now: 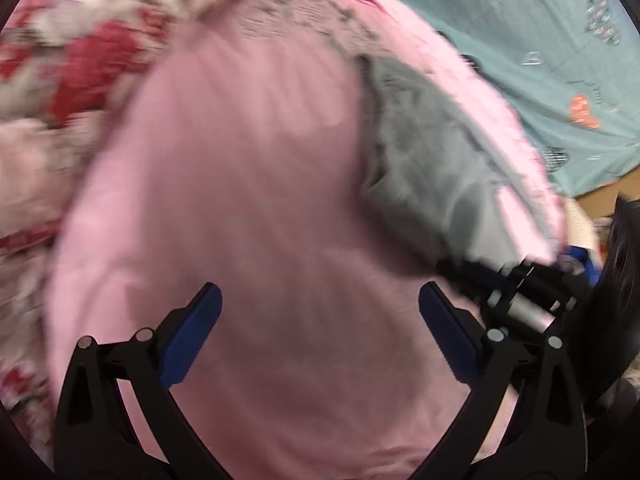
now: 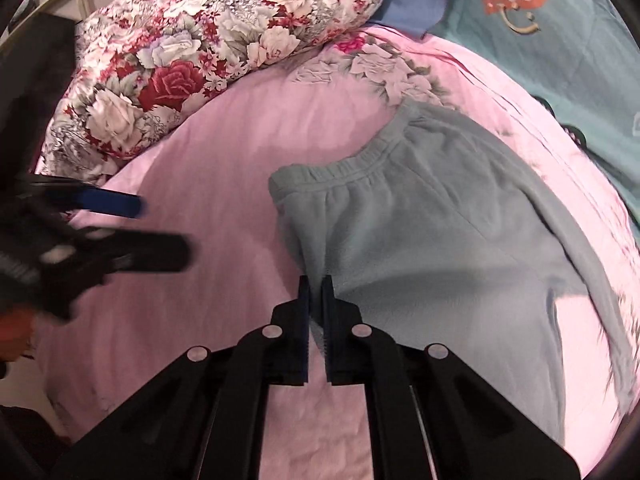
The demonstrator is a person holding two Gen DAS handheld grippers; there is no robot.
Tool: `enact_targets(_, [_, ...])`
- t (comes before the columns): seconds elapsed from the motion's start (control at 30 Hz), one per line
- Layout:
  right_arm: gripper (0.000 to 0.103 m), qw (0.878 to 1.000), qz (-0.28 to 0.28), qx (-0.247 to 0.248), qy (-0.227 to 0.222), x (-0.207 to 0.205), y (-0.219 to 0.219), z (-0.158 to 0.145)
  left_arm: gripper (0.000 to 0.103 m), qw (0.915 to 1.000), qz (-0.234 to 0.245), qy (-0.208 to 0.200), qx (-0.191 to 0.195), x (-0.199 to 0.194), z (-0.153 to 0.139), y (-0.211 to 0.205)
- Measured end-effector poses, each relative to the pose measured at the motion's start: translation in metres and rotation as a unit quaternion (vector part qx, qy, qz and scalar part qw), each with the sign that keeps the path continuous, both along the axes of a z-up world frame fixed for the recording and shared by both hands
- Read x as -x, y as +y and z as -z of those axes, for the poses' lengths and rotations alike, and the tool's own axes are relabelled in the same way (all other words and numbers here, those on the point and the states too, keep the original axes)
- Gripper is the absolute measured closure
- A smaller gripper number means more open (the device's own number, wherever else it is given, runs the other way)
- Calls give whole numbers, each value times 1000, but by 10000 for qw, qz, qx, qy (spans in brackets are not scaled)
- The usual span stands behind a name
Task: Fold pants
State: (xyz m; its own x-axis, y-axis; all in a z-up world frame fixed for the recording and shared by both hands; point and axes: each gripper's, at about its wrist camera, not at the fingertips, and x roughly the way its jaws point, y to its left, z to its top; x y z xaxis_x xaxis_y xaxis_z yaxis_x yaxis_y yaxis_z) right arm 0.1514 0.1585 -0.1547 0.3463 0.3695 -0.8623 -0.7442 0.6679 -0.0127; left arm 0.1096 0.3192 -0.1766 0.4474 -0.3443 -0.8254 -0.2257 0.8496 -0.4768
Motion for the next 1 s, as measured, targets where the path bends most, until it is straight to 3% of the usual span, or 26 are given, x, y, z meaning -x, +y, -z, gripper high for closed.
enact_targets(0.17, [98, 10000, 81, 5, 49, 9, -10, -1, 10, 9966, 261, -219, 754, -32, 11, -6])
enact_targets(0.23, [98, 9999, 118, 8, 43, 12, -11, 0, 26, 9943, 364, -219, 981, -38, 17, -11])
enact_targets(0.3, [98, 9999, 161, -11, 34, 13, -11, 0, 52, 9925, 575, -67, 1073, -50, 27, -18])
enact_targets(0.43, [98, 9996, 260, -41, 28, 13, -11, 0, 60, 9912, 748, -35, 1089, -61, 30, -29])
enact_targets(0.5, [98, 9996, 277, -34, -12, 14, -12, -1, 80, 9896, 694, 4, 1263, -65, 33, -29])
enact_targets(0.57, [98, 9996, 282, -34, -34, 15, -12, -4, 91, 9905, 682, -37, 1197, -65, 30, -33])
enact_targets(0.77, [98, 9993, 100, -355, 32, 31, -7, -28, 93, 9962, 439, -469, 588, -29, -8, -11])
enact_targets(0.87, [98, 9980, -156, -547, 263, 49, 4, -32, 93, 9977, 309, -455, 385, -5, -15, 5])
enact_targets(1.0, [98, 9968, -439, -463, 486, 70, 20, -12, 91, 9992, 268, -272, -134, 24, -4, 12])
